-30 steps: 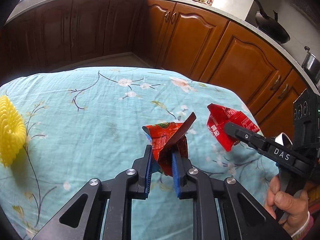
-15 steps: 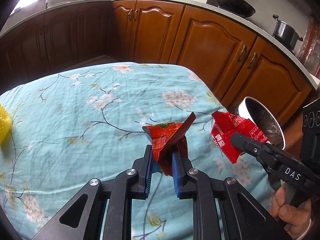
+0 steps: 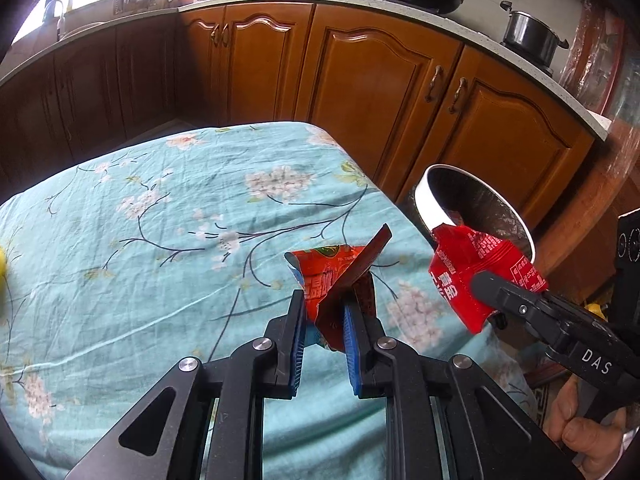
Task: Collect trash
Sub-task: 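Carry both red snack bags over the bin and open both tools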
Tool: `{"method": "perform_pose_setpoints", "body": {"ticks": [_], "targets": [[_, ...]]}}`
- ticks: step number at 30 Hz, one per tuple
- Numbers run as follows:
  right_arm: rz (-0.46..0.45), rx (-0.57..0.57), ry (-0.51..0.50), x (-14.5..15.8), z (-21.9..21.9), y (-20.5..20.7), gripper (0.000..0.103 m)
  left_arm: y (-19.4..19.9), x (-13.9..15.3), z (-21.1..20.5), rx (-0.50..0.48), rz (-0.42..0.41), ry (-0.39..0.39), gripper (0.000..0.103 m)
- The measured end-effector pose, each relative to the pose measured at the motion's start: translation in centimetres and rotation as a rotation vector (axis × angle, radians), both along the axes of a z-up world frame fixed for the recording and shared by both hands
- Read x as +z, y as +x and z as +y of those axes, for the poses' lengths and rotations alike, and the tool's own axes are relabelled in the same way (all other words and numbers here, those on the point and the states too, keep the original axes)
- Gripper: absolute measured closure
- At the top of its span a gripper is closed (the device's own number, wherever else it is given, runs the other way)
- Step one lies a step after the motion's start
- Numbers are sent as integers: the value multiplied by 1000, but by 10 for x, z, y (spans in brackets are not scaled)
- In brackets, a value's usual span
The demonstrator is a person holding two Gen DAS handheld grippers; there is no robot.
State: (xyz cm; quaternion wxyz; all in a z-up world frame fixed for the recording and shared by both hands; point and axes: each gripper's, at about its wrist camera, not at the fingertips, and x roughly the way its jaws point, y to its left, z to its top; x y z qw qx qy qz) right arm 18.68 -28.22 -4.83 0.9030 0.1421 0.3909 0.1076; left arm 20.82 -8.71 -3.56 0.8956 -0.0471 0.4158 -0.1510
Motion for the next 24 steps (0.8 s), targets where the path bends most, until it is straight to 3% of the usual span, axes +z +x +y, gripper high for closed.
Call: {"method": "perform_pose_setpoints", "body": {"ticks": [24], "targets": [[-31, -126, -2, 14, -66, -27, 72, 4, 10, -56, -97, -15, 25, 87]]}}
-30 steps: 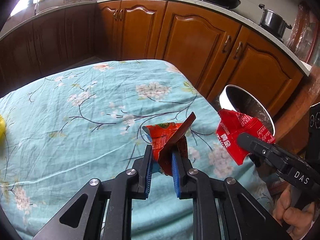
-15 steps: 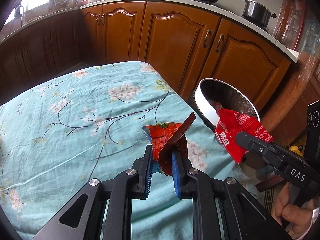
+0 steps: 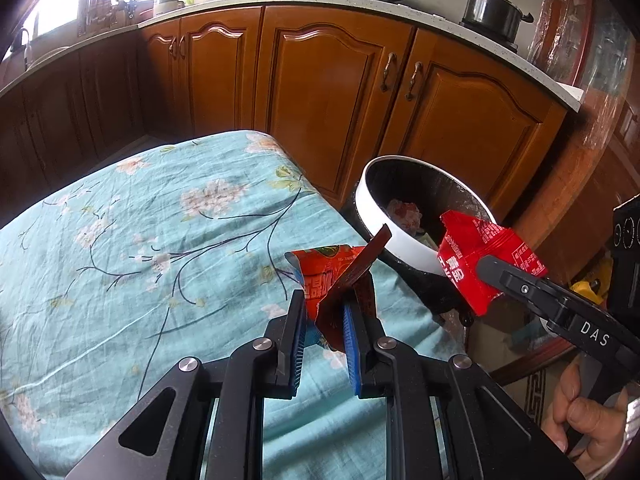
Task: Collect trash
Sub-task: 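Carry both red snack bags over the bin and open both tools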
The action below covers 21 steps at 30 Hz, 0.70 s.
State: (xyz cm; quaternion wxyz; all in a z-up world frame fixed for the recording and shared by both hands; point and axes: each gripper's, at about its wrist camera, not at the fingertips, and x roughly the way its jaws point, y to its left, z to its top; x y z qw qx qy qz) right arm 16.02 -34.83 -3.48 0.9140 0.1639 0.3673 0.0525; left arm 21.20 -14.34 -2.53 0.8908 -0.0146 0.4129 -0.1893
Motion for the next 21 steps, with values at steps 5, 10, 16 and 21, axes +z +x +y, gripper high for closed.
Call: {"method": "perform_pose_setpoints", "body": {"ticks": [5, 10, 16, 21], "targets": [[-9, -24, -4, 5, -13, -4, 72, 3, 2, -13, -22, -4, 2, 87], [-15, -47, -7, 9, -24, -6, 72, 8, 2, -25, -40, -5, 1, 87], [-14, -64, -11, 11, -36, -4, 72, 15, 1, -37, -59, -3, 5, 87], [-11, -74, -30, 13, -45, 2, 71, 24, 3, -50, -74, -3, 4, 87]]}}
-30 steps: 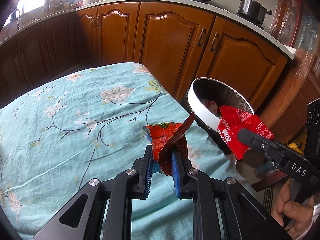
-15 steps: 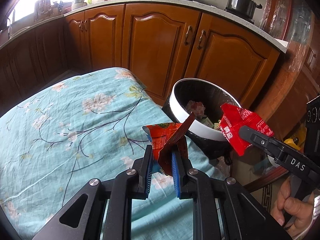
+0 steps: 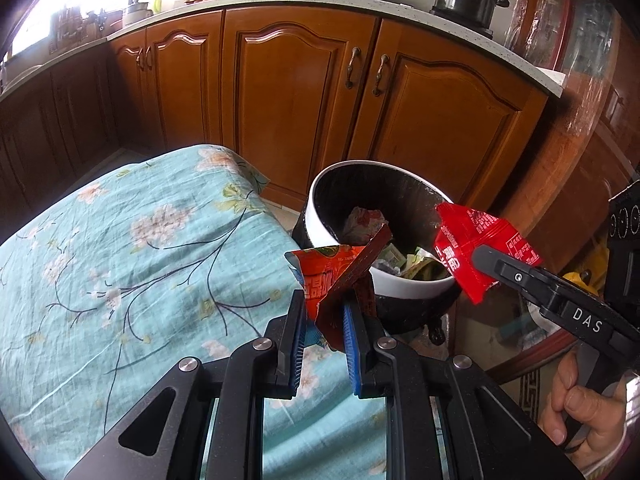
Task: Collect trash
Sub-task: 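Carry both red snack bags over the bin and open both tools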
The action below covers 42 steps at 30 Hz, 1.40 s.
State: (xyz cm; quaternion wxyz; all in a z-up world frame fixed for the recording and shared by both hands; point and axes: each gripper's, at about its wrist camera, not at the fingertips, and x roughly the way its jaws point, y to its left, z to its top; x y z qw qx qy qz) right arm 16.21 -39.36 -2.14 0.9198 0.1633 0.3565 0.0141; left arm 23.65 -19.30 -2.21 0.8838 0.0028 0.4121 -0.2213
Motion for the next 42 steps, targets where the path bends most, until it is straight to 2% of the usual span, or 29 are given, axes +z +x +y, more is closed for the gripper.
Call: {"method": "perform_pose_setpoints", "body": {"ticks": [11, 20, 26, 42], "targets": [[14, -13, -58, 1, -17, 16, 71, 27, 7, -30, -32, -5, 15, 87], [28, -12, -120, 6, -29, 34, 71, 54, 4, -65, -67, -14, 82, 86], [51, 6, -143, 9, -37, 49, 69, 75, -3, -81, -82, 16, 96, 86], [157, 56, -175, -11, -47, 76, 68, 101, -22, -110, -102, 66, 154, 86]]}}
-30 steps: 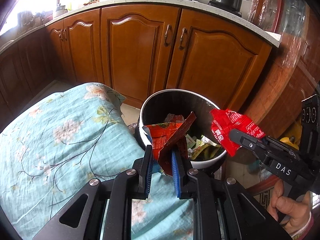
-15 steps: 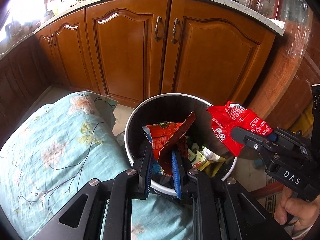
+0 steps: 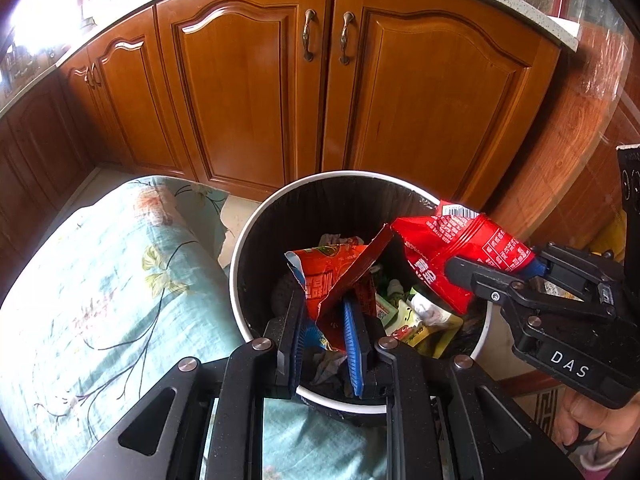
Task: Collect trash
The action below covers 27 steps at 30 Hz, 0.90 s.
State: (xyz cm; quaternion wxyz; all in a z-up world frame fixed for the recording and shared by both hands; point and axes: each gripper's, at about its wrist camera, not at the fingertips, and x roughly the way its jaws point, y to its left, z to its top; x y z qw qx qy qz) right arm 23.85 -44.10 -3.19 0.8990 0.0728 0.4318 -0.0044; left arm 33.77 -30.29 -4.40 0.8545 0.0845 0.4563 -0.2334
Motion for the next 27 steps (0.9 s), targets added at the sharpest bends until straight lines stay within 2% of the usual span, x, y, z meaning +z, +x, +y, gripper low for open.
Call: {"method": "perform_pose_setpoints", "body": {"ticks": [6, 14, 17, 18, 19, 22, 27], "targets": [[25, 11, -10, -5, -4, 3, 66, 4, -4, -5, -3, 8, 10, 85], [44, 25, -29, -6, -3, 8, 66, 5, -4, -6, 2, 2, 4, 79], [44, 31, -33, -5, -2, 10, 54, 2, -1, -3, 4, -4, 1, 68], [43, 32, -31, -5, -2, 10, 45, 0, 0, -2, 3, -11, 0, 63], [40, 32, -30, -4, -1, 9, 40, -2, 2, -1, 4, -19, -1, 58], [30, 27, -20, -3, -2, 5, 36, -9, 5, 7, 14, -41, -7, 48], [2, 4, 11, 0, -1, -9, 31, -21, 7, 29, 51, -41, -45, 41]]}}
